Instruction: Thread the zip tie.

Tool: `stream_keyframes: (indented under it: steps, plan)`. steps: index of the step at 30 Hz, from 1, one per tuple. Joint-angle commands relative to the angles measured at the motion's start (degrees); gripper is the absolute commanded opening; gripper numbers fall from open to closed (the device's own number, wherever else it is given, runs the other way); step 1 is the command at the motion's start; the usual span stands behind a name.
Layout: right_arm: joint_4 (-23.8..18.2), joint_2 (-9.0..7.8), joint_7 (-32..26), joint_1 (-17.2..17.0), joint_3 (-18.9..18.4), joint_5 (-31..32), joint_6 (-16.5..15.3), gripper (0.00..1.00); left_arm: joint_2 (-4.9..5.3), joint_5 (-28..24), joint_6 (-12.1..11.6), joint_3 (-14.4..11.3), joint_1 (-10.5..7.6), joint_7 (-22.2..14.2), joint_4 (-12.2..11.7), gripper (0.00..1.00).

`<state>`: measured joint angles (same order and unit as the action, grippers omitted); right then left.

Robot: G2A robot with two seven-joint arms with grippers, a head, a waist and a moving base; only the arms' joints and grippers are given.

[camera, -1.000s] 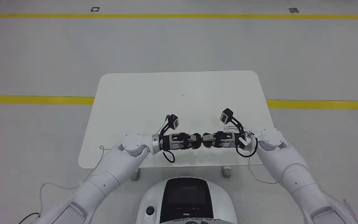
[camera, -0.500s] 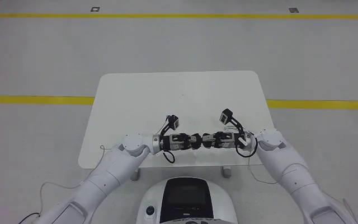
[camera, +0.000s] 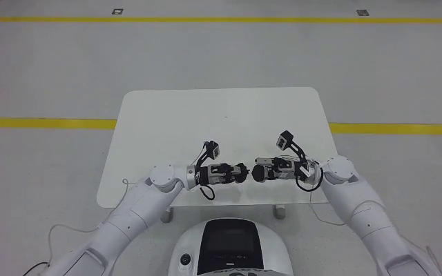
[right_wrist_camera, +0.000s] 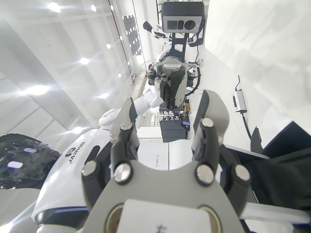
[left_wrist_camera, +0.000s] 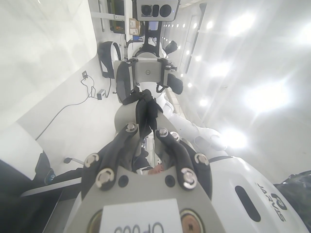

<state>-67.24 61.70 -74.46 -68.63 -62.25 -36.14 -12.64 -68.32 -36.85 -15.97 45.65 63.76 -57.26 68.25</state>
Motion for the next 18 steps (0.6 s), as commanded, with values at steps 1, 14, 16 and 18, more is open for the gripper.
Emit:
stream_keyframes:
  steps: [1, 14, 16, 18]
  plan:
    - [-0.2, -0.01, -1.1, -0.1, -0.2, -1.1, 0.3, 1.00, 0.00, -0.2, -0.4, -0.1, -0.16, -1.5, 0.0, 0.00]
    - [-0.2, -0.01, -1.1, -0.1, -0.2, -1.1, 0.3, 1.00, -0.16, 2.5, -3.5, 0.8, -0.60, 0.5, 0.3, 0.00]
    - [-0.2, -0.01, -1.1, -0.1, -0.2, -1.1, 0.3, 1.00, -0.06, 6.9, -3.5, 2.3, -0.58, 1.1, 2.2, 0.00]
    - [-0.2, -0.01, -1.1, -0.1, -0.2, -1.1, 0.3, 1.00, 0.03, 10.8, -3.5, 3.9, 0.15, 1.3, 3.8, 0.00]
